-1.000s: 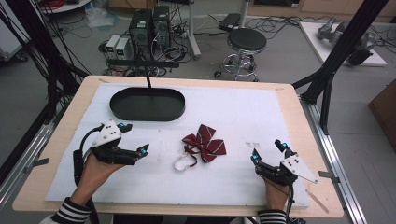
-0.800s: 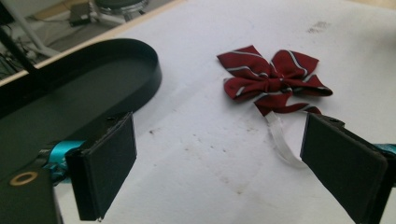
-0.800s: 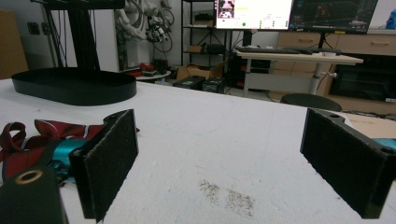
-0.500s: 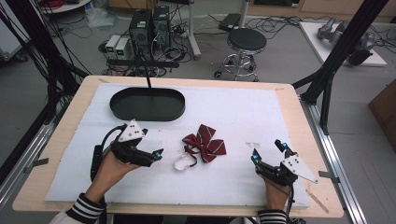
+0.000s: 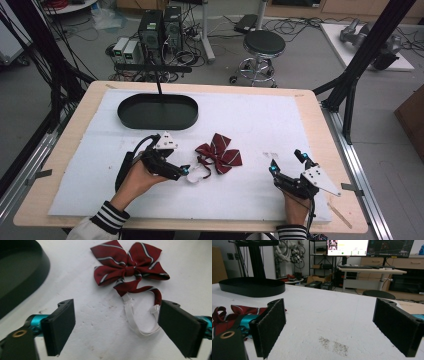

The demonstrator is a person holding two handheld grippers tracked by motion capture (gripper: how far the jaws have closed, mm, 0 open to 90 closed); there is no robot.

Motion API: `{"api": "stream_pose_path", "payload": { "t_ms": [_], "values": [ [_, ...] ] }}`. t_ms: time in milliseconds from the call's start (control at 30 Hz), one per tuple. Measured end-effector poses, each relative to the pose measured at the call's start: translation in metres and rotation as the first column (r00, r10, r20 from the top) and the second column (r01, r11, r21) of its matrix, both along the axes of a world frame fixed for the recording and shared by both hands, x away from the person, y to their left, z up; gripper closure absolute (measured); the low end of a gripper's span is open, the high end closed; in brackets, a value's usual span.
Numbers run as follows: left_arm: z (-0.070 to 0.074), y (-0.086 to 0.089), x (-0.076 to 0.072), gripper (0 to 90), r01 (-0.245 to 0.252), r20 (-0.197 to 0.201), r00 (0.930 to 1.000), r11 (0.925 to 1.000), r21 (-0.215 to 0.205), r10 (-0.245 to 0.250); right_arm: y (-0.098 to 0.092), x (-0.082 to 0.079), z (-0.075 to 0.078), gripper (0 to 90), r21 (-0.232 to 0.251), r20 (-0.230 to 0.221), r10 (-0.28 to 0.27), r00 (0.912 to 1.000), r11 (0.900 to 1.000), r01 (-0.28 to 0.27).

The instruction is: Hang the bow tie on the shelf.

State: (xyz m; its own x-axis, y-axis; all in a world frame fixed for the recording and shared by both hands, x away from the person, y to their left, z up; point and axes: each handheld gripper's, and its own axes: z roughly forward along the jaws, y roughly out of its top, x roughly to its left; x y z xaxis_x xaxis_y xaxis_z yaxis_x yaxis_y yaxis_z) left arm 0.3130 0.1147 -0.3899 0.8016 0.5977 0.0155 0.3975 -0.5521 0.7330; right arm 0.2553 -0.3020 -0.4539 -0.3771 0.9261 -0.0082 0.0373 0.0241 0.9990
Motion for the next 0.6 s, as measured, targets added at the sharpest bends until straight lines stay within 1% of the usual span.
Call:
{"api": "stream_pose_path", "payload": {
  "t_ms": [67,200,233,267,433,500,533,600],
  "values": [
    [-0.003,-0.003,0.002,18.1,0.010,-0.012,0.9999,0.9999,0.012,-0.010,0.000,0.000,0.000,10.3,0.000,0.000,0.000,1.0000,1.000,0.000],
    [-0.008,-0.007,0.004,18.3,0.013,-0.032,0.9994,0.9992,0.037,-0.012,0.000,0.000,0.000,10.4,0.003,0.001,0.000,1.0000,1.000,0.000],
    [-0.009,-0.008,0.005,18.3,0.018,-0.037,0.9992,0.9985,0.052,-0.016,0.000,0.000,0.000,10.3,0.004,0.001,0.000,1.0000,1.000,0.000],
    [-0.010,-0.009,0.005,18.3,0.015,-0.046,0.9989,0.9982,0.058,-0.013,0.000,0.000,0.000,10.4,0.004,0.001,0.000,1.0000,1.000,0.000],
    [-0.015,-0.013,0.008,19.2,0.007,-0.062,0.9981,0.9948,0.102,-0.001,0.000,0.000,0.000,10.3,0.003,0.001,0.001,1.0000,1.000,-0.001],
    [-0.017,-0.015,0.008,21.0,0.020,-0.072,0.9974,0.9926,0.120,-0.011,0.000,0.000,0.000,10.3,0.005,0.000,0.001,1.0000,1.000,-0.001],
    [-0.017,-0.015,0.008,23.1,0.020,-0.072,0.9974,0.9926,0.120,-0.011,0.000,0.000,0.000,10.3,0.004,0.000,0.001,1.0000,1.000,-0.001],
    [-0.018,-0.017,0.009,27.1,0.036,-0.084,0.9962,0.9908,0.131,-0.025,0.000,0.000,0.000,10.4,0.004,0.000,0.001,1.0000,1.000,-0.001]
  ]
}}
